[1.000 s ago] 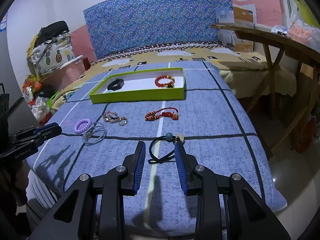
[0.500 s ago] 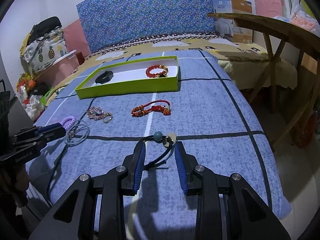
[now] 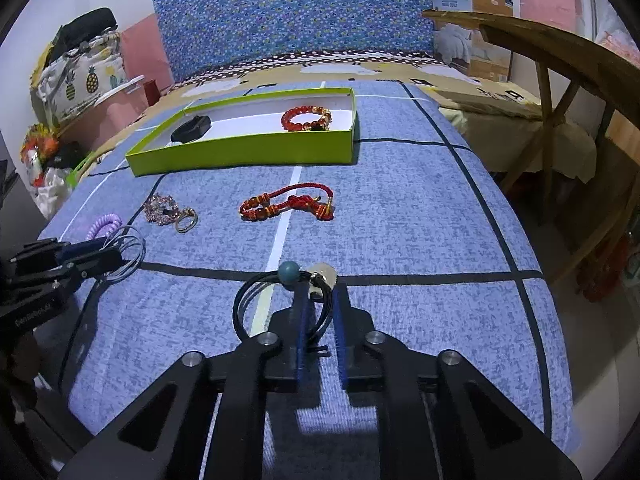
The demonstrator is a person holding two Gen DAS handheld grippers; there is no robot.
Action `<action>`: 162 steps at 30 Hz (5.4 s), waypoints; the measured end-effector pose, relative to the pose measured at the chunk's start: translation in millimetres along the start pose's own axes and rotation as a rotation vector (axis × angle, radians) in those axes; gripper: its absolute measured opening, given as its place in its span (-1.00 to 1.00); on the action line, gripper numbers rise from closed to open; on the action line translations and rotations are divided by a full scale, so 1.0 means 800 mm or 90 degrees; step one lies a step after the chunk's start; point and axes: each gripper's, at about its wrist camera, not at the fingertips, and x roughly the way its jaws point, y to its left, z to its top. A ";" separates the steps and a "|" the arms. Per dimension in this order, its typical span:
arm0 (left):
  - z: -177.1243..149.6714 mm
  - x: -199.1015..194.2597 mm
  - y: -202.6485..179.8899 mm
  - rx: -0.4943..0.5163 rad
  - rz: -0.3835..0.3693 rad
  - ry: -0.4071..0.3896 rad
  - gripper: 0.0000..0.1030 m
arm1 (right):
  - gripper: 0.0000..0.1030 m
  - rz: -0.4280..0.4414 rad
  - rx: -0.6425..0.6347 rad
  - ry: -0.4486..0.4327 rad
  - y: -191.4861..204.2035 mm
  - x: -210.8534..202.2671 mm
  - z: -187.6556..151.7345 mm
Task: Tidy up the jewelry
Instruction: 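Grasp the grey cord bracelets with the left tool while the right tool grasps the black cord bracelet, then carry both bracelets over the green box, lowering them inside, then open both tools to release the bracelets into the green box, then withdraw both tools and reach the left tool toward the lavender coil hair tie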
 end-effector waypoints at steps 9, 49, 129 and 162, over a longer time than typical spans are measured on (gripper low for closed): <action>0.000 -0.010 0.005 -0.011 -0.007 -0.017 -0.68 | -0.97 0.004 0.002 -0.020 0.002 -0.014 0.001; 0.076 -0.042 0.032 -0.036 0.001 -0.100 -0.68 | -0.97 0.055 -0.044 -0.100 0.029 -0.028 0.089; 0.144 0.051 0.086 -0.056 0.051 -0.070 -0.55 | -0.53 0.020 -0.041 -0.055 -0.006 0.069 0.177; 0.016 -0.095 0.035 -0.020 0.040 -0.145 -0.55 | -0.53 0.069 -0.041 -0.108 0.046 -0.079 0.039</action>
